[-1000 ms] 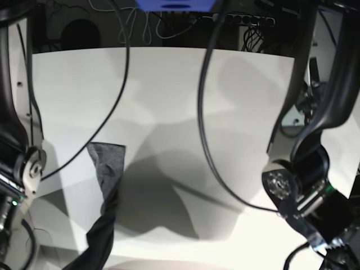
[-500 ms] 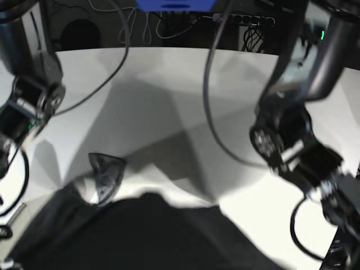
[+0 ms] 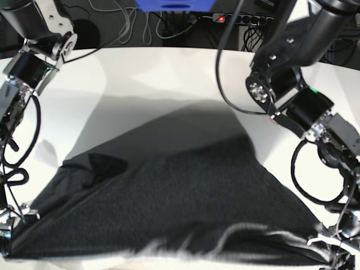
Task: Layout the t-shirt on the table in an organized manner, then fold the t-shirt properly
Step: 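Swing the hanging grey shirt down and lay it flat with both grippers, then release the shirt and open both grippers, then grasp the shirt edge with the right gripper and the opposite end with the left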
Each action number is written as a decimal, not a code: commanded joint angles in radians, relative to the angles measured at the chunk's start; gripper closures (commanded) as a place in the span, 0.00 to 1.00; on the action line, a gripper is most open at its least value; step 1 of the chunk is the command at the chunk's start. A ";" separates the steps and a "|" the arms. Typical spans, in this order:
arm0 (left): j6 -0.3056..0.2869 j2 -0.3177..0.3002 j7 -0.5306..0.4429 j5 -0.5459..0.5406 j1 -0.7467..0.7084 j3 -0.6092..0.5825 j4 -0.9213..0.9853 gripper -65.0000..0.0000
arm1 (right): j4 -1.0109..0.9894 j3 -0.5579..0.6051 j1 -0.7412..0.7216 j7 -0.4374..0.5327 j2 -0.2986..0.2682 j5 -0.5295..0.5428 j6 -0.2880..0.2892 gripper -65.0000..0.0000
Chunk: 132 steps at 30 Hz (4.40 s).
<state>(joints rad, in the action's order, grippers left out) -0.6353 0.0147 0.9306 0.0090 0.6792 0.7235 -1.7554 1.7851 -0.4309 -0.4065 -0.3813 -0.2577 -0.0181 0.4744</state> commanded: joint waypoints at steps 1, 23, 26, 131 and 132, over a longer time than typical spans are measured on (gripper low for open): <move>0.009 -0.009 -0.038 -0.020 0.035 0.003 -0.007 1.00 | -0.014 -0.001 -0.038 0.037 -0.016 0.010 -0.015 1.00; 0.010 -0.046 -0.210 0.038 0.567 -0.313 0.622 1.00 | -1.085 0.426 -0.897 0.293 -0.021 -0.087 -0.019 1.00; 0.012 -0.048 -0.252 0.038 0.630 -0.313 0.716 1.00 | -1.145 0.419 -0.899 0.330 -0.012 -0.087 -0.029 1.00; -0.002 -0.169 0.043 -0.531 -0.689 0.275 0.116 0.59 | -0.265 0.260 0.653 0.069 0.407 0.019 0.126 0.49; -0.002 -0.170 0.043 -0.531 -0.689 0.275 0.116 0.59 | -0.281 0.258 0.634 0.069 0.407 0.019 0.126 0.49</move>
<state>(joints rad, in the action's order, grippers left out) -0.6323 -0.1356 0.9916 -0.5049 -0.0185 0.9958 -1.6245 1.4940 -0.1711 0.2260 -0.3058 0.1471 0.0025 0.6037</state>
